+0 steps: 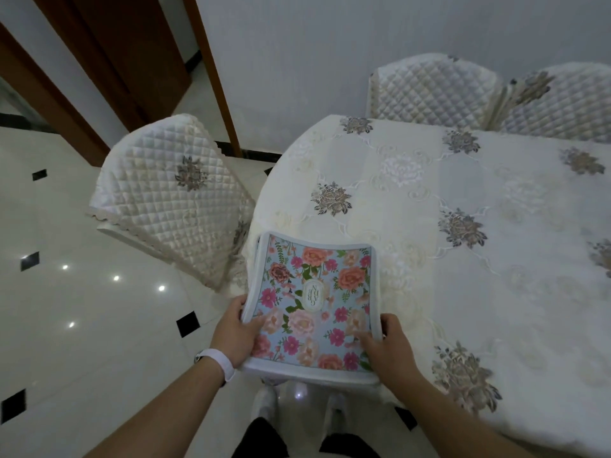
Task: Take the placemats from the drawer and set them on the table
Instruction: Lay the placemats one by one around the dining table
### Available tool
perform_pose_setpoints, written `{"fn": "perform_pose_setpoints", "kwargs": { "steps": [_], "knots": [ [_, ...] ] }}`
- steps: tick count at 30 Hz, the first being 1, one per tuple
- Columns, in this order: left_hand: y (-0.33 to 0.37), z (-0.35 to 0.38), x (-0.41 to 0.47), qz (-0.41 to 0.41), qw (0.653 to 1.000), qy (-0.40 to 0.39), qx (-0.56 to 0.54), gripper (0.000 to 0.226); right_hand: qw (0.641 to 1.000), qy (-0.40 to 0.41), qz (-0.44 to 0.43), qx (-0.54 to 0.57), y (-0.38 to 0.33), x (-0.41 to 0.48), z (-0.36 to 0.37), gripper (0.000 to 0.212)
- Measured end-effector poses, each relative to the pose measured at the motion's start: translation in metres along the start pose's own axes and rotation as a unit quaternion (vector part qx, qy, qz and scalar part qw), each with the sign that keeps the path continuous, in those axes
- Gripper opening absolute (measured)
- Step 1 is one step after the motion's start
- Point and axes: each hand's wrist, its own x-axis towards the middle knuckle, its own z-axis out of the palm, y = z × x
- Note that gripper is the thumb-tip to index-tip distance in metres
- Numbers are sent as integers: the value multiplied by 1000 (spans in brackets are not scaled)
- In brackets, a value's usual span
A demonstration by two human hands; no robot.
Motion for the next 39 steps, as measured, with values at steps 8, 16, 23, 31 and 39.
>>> {"fn": "perform_pose_setpoints", "kwargs": {
  "steps": [8, 16, 23, 31, 39],
  "knots": [
    [-24, -16, 51, 1, 996, -64, 57, 20, 995, 54, 87, 9, 6, 8, 23, 38],
    [-23, -40, 98, 55, 976, -188, 98, 49, 983, 135, 108, -60, -11, 3, 47, 27],
    [-13, -41, 108, 92, 959, -184, 194, 68, 980, 165, 86, -65, -25, -5, 52, 17],
    [-7, -41, 110, 58, 979, -165, 108, 32, 971, 186, 140, -57, -40, -6, 64, 11],
    [6, -49, 116, 75, 980, -154, 102, 10, 972, 167, 164, 17, -50, -3, 69, 7]
  ]
}}
